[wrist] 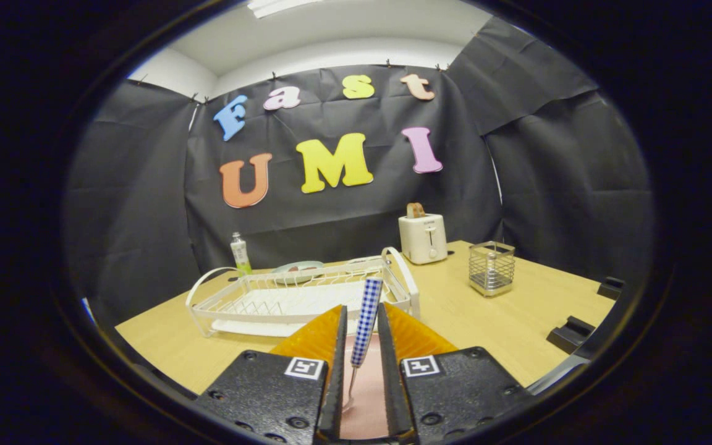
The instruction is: Take the plate from the dish rack, then take the spoon from the basket and place it into the plate.
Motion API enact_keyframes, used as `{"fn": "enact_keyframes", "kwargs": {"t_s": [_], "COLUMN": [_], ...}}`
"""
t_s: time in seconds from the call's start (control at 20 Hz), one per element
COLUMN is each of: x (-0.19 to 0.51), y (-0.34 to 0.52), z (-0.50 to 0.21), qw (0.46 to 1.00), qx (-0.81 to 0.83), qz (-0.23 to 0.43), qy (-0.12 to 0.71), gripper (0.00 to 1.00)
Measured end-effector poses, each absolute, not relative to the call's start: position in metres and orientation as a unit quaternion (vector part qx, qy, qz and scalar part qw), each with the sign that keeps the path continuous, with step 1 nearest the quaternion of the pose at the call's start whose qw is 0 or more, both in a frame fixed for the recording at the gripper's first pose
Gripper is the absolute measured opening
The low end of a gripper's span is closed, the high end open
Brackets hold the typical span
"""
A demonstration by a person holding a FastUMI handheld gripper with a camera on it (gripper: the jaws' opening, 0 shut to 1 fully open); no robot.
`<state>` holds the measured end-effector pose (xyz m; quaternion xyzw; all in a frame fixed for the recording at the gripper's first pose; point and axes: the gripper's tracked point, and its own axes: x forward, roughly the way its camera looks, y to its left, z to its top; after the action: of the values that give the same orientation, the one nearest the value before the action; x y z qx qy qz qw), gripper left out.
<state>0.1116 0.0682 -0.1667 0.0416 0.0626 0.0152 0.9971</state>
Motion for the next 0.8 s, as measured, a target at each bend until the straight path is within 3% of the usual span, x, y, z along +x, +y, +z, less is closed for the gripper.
{"fn": "enact_keyframes", "kwargs": {"t_s": [0.15, 0.5, 0.8], "x": [0.106, 0.078, 0.045], "y": [0.057, 0.047, 0.041], "z": [-0.157, -0.111, -0.053], "qw": [0.998, 1.0, 0.999], "qx": [0.028, -0.024, -0.032], "qz": [0.014, 0.004, -0.018], "qy": [0.056, 0.002, -0.035], "gripper": [0.51, 0.82, 0.94]}}
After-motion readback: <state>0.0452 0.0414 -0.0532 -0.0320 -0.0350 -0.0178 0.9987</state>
